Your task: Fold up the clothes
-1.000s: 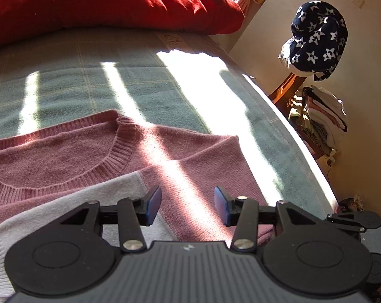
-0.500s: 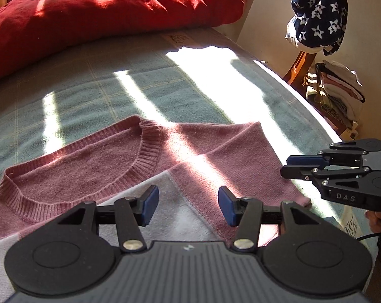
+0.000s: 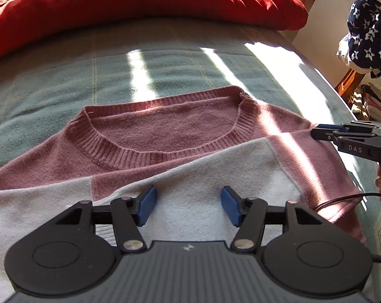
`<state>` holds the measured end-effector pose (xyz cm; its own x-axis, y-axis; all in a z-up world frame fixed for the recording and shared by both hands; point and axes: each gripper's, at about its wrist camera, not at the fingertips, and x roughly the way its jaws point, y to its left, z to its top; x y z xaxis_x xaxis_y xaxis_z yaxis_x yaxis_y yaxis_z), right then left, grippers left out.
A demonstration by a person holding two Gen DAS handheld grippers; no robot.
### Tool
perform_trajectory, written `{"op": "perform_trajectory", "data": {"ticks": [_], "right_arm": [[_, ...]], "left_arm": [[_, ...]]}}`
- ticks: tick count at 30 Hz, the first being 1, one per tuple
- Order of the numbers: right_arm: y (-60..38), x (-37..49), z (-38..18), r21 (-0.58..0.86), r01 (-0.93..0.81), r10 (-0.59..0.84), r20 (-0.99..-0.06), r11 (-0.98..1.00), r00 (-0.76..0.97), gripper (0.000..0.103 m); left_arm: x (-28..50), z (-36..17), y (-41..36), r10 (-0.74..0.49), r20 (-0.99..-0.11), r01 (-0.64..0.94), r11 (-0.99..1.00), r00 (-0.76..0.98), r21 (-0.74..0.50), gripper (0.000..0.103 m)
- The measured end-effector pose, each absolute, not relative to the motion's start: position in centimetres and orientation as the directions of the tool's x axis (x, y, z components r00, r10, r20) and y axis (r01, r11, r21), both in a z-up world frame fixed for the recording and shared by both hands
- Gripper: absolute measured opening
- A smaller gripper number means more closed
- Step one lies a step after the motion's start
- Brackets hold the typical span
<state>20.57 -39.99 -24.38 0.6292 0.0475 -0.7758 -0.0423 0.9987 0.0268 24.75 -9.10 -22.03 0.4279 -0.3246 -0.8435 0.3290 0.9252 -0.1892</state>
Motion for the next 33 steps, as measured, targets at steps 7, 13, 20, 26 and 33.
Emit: {"op": "perform_trajectory", "data": {"ticks": [7, 13, 20, 26, 33], "right_arm": [[-38.2, 19.2, -20.8, 0.079, -0.077, 0.111, -0.745, 0.994, 0.657, 0.024], [-33.4, 18.0, -21.0, 0.119, -0.177, 0.203, -0.773, 0.977, 0.601, 0.026], [-31.3, 17.2, -22.0, 0.106, -0.117, 0.155, -0.789, 0.987, 0.594, 0.028], [-30.6, 13.6, -19.4, 0.113, -0.054, 0.123, -0.786, 0.992, 0.605, 0.029], [-28.6, 8.7, -19.0, 0.210, -0.181, 0.276, -0.792, 0.961, 0.544, 0.030]], "left_arm": [[23.0, -19.2, -7.2, -0.306, -0.832, 0.308, 0.936, 0.463, -0.172, 0.058], [20.9, -20.2, -3.0, -0.233, -0.855, 0.192, 0.968, 0.464, -0.160, 0.058], [20.1, -20.9, -1.3, -0.282, -0.833, 0.227, 0.955, 0.477, -0.193, 0.059], [16.8, -18.5, -0.2, -0.299, -0.817, 0.348, 0.929, 0.494, -0.129, 0.060], [8.9, -16.6, 0.0, -0.156, -0.841, 0.289, 0.957, 0.519, 0.001, 0.060]]}}
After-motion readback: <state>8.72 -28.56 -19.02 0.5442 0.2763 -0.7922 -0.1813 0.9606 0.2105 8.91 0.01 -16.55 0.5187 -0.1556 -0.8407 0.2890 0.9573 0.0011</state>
